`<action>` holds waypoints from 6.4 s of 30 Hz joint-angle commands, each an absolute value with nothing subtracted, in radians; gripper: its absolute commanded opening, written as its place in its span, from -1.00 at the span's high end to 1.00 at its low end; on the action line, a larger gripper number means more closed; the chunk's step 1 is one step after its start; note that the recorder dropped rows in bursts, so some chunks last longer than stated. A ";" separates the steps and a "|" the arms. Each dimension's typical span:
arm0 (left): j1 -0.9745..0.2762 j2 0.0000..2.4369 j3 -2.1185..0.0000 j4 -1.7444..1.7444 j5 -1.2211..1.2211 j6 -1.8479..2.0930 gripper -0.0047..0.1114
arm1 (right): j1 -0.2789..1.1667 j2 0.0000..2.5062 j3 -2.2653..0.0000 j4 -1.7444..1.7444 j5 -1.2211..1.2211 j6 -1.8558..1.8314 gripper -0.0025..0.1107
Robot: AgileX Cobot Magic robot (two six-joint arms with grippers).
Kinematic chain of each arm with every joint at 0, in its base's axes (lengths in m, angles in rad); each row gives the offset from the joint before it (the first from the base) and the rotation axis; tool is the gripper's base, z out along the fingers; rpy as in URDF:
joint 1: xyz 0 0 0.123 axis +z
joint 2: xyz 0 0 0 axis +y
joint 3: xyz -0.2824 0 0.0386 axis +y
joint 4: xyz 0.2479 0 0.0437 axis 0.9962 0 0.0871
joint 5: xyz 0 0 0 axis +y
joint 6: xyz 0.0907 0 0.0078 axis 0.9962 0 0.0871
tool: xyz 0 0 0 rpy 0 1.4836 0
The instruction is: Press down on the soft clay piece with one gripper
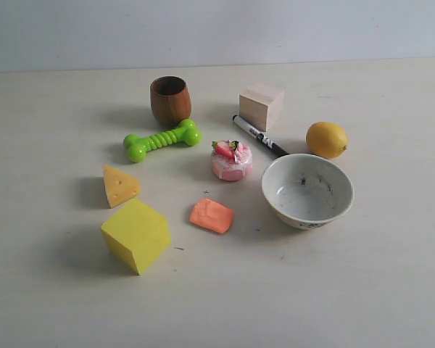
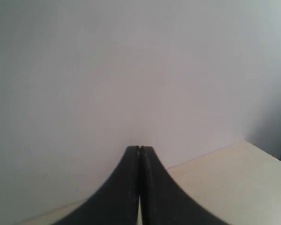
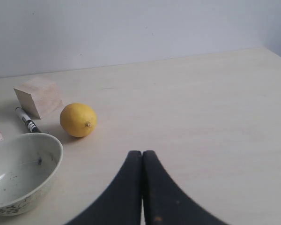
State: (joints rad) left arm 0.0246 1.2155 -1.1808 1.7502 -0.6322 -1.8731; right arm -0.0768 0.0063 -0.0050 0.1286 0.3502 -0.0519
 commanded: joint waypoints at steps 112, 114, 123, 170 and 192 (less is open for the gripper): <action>-0.791 2.018 -1.605 -0.140 1.040 0.226 0.92 | -0.081 0.000 0.000 0.129 0.345 -0.051 0.96; -0.805 2.039 -1.605 -0.138 1.026 0.213 0.92 | -0.081 0.000 0.000 0.129 0.345 -0.051 0.96; -0.807 2.113 -1.605 -0.131 0.987 0.177 0.92 | -0.081 0.000 0.000 0.129 0.345 -0.051 0.96; -0.807 2.121 -1.605 -0.109 0.981 0.208 0.92 | -0.081 0.000 0.000 0.129 0.343 -0.051 0.96; -0.805 2.159 -1.605 -0.054 0.925 0.197 0.92 | -0.081 0.000 0.000 0.129 0.343 -0.051 0.96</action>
State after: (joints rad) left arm -0.8027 2.1452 -1.5966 -0.0619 0.9314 0.2061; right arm -0.0768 0.0063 -0.0050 0.1286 0.3502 -0.0519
